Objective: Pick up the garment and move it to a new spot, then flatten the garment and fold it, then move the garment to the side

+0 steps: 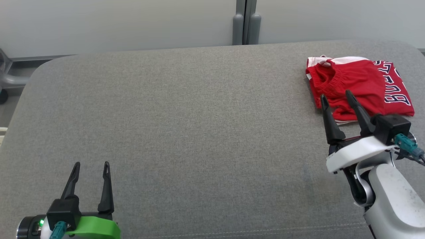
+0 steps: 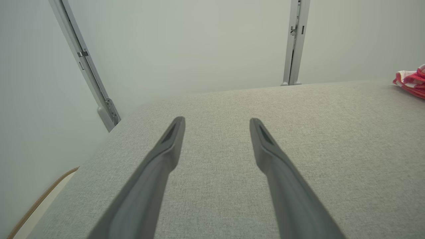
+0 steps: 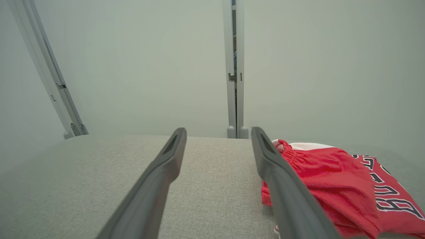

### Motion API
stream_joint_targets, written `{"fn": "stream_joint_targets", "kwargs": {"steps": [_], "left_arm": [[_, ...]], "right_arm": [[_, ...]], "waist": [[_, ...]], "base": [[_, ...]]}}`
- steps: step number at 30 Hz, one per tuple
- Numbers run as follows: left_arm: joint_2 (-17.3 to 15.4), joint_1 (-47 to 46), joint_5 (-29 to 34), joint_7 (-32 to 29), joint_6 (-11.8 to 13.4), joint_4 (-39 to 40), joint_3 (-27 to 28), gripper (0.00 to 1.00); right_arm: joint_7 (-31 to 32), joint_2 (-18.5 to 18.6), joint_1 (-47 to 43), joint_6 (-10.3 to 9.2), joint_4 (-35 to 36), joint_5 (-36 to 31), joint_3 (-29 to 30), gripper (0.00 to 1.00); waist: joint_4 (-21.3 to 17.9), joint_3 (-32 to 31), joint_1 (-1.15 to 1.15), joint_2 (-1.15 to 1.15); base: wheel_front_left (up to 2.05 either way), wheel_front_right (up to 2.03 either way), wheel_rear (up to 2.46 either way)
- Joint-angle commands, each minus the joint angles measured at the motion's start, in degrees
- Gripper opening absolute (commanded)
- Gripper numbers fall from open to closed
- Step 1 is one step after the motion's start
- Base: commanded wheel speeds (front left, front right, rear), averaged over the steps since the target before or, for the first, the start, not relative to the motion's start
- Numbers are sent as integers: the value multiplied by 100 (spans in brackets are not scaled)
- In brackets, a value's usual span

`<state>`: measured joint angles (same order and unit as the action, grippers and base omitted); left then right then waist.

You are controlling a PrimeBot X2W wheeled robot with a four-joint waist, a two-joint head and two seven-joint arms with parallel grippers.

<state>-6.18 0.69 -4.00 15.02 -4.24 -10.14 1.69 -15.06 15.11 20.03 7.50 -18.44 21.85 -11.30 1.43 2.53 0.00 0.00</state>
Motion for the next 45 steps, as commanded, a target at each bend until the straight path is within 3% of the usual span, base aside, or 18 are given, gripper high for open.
{"fn": "stream_joint_targets", "kwargs": {"steps": [1, 10, 16, 45], "left_arm": [[-34, 109, -39, 7, 32, 13, 26, 100], [-27, 248, -100, 7, 85, 39, 124, 100], [-23, 386, -162, 7, 132, 89, 251, 100], [-25, 622, -176, 7, -68, 331, 368, 100]], "right_arm": [[-18, -79, -170, -2, 129, -87, 81, 100], [-18, -510, -1036, -3, 863, -583, 551, 100], [-18, -745, -1493, -3, 948, -730, 738, 100], [-19, -1068, -1739, -2, 917, -1062, 914, 100]], "waist": [[-32, -37, 0, 0], [-46, -214, 0, 0], [-62, -326, 0, 0], [-96, -387, 0, 0]], "base": [[0, 0, 0], [0, 0, 0], [0, 0, 0], [0, 0, 0]]}}
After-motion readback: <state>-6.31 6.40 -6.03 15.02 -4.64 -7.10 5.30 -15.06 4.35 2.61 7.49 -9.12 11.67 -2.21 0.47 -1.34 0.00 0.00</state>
